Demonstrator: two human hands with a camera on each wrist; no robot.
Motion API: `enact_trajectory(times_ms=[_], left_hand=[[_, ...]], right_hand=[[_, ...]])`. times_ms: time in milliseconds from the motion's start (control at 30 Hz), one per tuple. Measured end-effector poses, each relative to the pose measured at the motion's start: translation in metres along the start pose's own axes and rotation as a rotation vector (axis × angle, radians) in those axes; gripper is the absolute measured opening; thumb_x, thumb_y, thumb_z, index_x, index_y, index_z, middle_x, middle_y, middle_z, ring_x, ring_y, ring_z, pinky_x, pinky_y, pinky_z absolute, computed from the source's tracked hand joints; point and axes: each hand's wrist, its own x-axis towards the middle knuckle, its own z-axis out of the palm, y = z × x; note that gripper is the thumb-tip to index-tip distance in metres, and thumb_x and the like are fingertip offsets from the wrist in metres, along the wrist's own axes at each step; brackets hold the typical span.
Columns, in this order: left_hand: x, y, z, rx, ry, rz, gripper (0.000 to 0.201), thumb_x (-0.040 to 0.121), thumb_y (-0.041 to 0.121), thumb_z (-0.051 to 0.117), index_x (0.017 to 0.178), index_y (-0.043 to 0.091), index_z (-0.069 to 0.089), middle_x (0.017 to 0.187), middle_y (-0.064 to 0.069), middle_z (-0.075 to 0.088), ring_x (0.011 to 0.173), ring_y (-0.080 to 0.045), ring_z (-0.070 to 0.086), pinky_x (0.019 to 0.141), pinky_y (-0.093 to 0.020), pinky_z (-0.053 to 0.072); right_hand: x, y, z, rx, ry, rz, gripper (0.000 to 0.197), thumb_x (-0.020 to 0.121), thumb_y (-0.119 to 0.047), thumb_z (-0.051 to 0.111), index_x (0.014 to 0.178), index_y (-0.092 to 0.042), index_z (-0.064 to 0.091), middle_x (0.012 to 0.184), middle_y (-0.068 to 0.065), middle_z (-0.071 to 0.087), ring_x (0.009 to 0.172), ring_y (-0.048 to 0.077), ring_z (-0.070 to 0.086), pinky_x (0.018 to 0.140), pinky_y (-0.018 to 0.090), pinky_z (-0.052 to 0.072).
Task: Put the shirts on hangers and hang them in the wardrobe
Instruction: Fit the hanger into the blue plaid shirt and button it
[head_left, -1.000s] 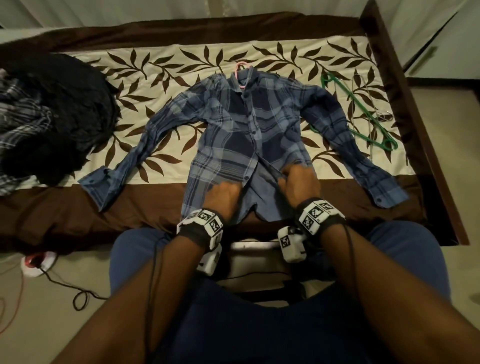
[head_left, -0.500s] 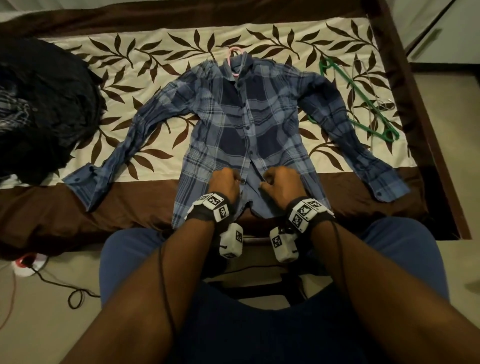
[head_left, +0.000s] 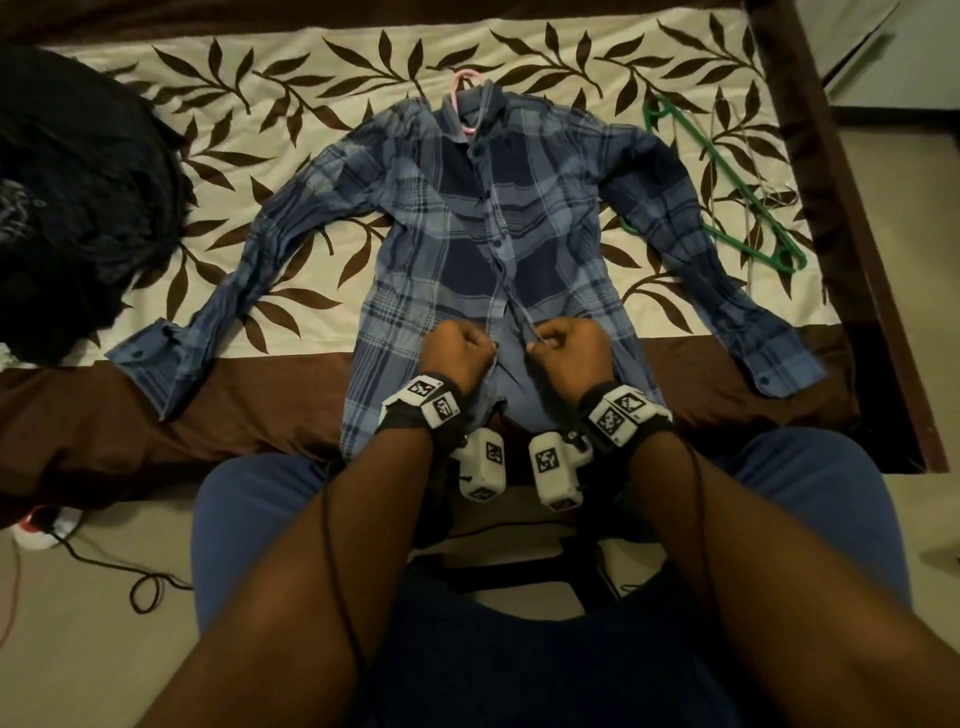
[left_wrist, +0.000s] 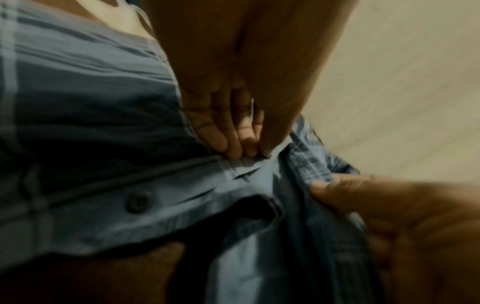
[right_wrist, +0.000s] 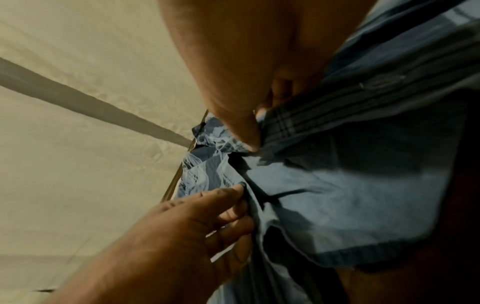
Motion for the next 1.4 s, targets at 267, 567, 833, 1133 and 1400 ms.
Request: enact_trajectory(times_ms=[267, 567, 833, 1133, 1400], left_hand=[[-0.022, 0.019, -0.016, -0.368, 0.017, -0.025, 0.028, 0.089, 0.009, 0.071, 0.063, 0.013, 0.062, 0.059, -0.007, 0.062, 0.053, -0.018, 0.059, 0.055, -0.027, 0.054], [-0.033, 0.031, -0.025, -0.437, -0.029, -0.053, 0.026, 0.093, 0.005, 0.065, 0.068, 0.009, 0.062, 0.065, -0.009, 0.062, 0.050, -0.015, 0.054, 0.043, -0.019, 0.047], [-0.035, 0.035, -0.023, -0.478, -0.072, -0.064, 0.025, 0.092, 0.002, 0.065, 0.068, 0.007, 0.062, 0.065, -0.013, 0.059, 0.050, -0.017, 0.052, 0.041, -0.018, 0.044], [-0.034, 0.035, -0.028, -0.480, -0.118, -0.076, 0.023, 0.094, 0.002, 0.062, 0.071, 0.006, 0.064, 0.064, -0.010, 0.061, 0.051, -0.016, 0.052, 0.043, -0.019, 0.043], [-0.033, 0.037, -0.030, -0.476, -0.137, -0.088, 0.023, 0.094, 0.004, 0.062, 0.071, 0.005, 0.064, 0.066, -0.010, 0.062, 0.049, -0.015, 0.051, 0.042, -0.018, 0.042]], right_hand=[[-0.001, -0.024, -0.007, 0.225, 0.044, -0.028, 0.020, 0.083, -0.017, 0.077, 0.102, -0.010, 0.076, 0.090, 0.002, 0.076, 0.083, 0.015, 0.071, 0.084, 0.033, 0.059], [-0.011, -0.038, -0.009, 0.245, -0.012, -0.043, 0.019, 0.082, -0.008, 0.077, 0.101, -0.008, 0.075, 0.087, 0.003, 0.073, 0.076, 0.010, 0.066, 0.074, 0.018, 0.053], [-0.012, -0.037, -0.003, 0.199, 0.075, -0.078, 0.020, 0.075, -0.002, 0.079, 0.091, -0.014, 0.074, 0.078, -0.001, 0.071, 0.073, 0.013, 0.069, 0.072, 0.022, 0.058], [-0.011, -0.035, -0.011, 0.272, -0.040, -0.111, 0.020, 0.077, 0.003, 0.078, 0.095, -0.005, 0.074, 0.083, 0.004, 0.072, 0.073, 0.009, 0.067, 0.069, 0.014, 0.055], [-0.012, -0.035, -0.014, 0.287, -0.047, -0.155, 0.020, 0.077, 0.004, 0.078, 0.092, -0.008, 0.074, 0.078, 0.003, 0.072, 0.068, 0.007, 0.067, 0.067, 0.015, 0.054]])
